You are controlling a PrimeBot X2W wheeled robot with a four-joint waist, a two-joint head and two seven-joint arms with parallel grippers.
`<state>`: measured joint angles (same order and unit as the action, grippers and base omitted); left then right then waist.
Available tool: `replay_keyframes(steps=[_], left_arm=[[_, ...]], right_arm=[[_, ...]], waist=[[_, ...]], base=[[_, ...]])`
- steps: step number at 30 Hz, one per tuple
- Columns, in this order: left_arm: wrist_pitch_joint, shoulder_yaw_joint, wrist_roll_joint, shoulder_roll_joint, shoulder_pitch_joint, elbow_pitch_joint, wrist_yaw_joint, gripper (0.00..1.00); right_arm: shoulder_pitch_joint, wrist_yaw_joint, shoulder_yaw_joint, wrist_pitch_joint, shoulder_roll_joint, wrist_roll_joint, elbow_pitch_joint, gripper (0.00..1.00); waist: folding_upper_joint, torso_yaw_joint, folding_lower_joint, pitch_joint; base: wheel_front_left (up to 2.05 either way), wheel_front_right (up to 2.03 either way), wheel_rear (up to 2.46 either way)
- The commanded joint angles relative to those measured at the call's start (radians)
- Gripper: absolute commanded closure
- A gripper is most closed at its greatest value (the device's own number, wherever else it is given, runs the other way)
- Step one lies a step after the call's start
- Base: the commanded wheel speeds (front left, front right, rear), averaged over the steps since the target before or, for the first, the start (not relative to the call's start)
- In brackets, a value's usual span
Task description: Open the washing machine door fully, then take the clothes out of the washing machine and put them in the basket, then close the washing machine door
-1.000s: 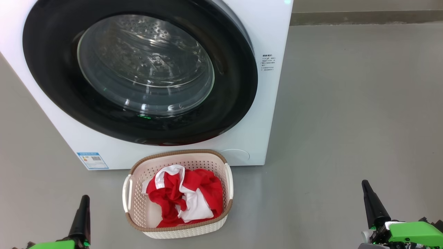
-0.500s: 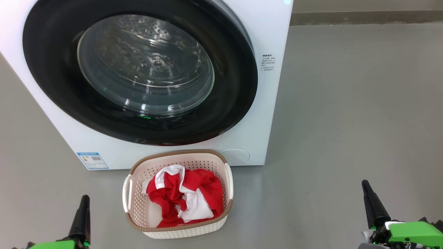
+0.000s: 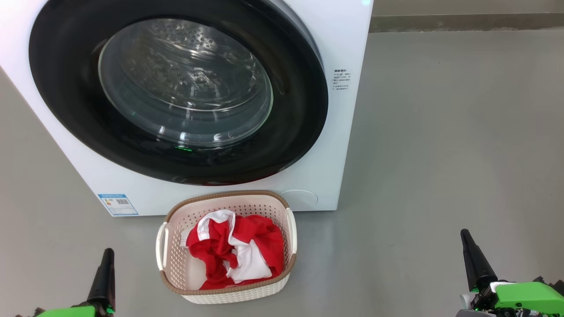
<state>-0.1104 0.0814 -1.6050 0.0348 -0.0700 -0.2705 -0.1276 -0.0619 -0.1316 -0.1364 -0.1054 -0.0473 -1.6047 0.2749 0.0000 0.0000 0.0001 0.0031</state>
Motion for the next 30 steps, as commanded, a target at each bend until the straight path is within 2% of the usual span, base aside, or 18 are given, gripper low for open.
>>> replay_keyframes(steps=[1, 30], left_arm=[[-0.003, 0.033, -0.003, 0.015, -0.038, 0.026, -0.003, 1.00], [-0.003, 0.032, -0.004, 0.015, -0.038, 0.026, -0.003, 1.00]], right_arm=[[-0.046, 0.001, 0.022, -0.008, -0.003, -0.003, -0.030, 1.00], [-0.046, 0.001, 0.022, -0.008, -0.003, -0.003, -0.030, 1.00]], waist=[[0.0000, 0.000, -0.0001, 0.000], [0.0000, 0.000, -0.0001, 0.000]], base=[[0.00, 0.00, 0.00], [0.00, 0.00, 0.00]])
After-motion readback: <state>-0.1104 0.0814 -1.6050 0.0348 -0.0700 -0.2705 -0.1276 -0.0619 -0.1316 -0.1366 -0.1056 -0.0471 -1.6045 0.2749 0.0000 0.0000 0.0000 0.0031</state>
